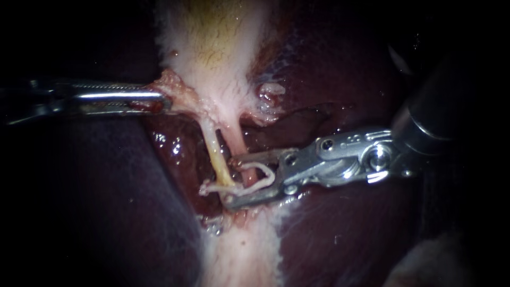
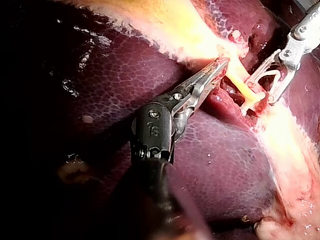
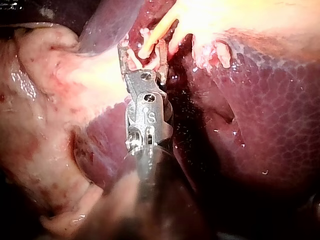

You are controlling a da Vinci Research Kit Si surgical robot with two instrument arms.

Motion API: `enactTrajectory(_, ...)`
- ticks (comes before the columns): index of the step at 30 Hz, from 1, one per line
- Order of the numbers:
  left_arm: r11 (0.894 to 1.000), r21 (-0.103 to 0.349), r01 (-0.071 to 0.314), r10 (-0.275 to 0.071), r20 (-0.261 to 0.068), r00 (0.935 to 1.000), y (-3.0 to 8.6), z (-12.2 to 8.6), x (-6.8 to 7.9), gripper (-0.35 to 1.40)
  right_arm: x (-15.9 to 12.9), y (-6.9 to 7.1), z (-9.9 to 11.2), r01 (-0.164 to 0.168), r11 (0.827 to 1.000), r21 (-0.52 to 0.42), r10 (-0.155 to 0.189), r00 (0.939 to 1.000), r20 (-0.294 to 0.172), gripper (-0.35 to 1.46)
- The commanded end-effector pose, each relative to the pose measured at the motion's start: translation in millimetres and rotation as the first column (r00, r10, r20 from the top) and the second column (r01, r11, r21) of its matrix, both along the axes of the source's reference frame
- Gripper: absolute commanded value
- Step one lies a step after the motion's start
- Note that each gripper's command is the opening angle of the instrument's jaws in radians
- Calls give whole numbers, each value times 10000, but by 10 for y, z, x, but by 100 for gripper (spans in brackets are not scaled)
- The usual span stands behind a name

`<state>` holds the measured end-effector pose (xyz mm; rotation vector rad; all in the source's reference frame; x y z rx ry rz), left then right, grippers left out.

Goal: Clipping second clip left tube

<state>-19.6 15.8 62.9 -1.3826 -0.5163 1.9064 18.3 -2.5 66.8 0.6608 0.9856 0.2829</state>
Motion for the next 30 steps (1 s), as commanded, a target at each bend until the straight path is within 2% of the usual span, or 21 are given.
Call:
enactTrajectory(1, 10000, 2, 0, 0, -2, 10000, 0, 0, 0, -35, -1, 1, 2, -3, 10000, -4, 3, 10000, 10, 50)
enactTrajectory(8, 10000, -3, 3, -3, -6, 10000, -1, 0, -1, -35, 5, 9, 16, -112, 9999, 78, 112, 9999, 53, 50)
enactTrajectory(13, 10000, -5, 4, -4, -7, 10000, -1, 1, -1, -35, 20, 9, 23, -77, 9999, 121, 77, 10000, -21, 50)
enactTrajectory(17, 10000, -5, 5, -5, -7, 10000, -1, 1, -1, -35, 30, 4, 25, 36, 9991, 416, -20, 9993, -379, 50)
enactTrajectory(20, 10000, -5, 6, -6, -8, 10000, -1, 1, -1, -35, 35, 2, 24, 379, 9971, 667, -326, 9963, -795, 50)
enactTrajectory(30, 10000, -5, 7, -7, -9, 10000, -1, 1, -2, -35, 45, -9, 11, 465, 9908, 1271, -248, 9856, -1676, 50)
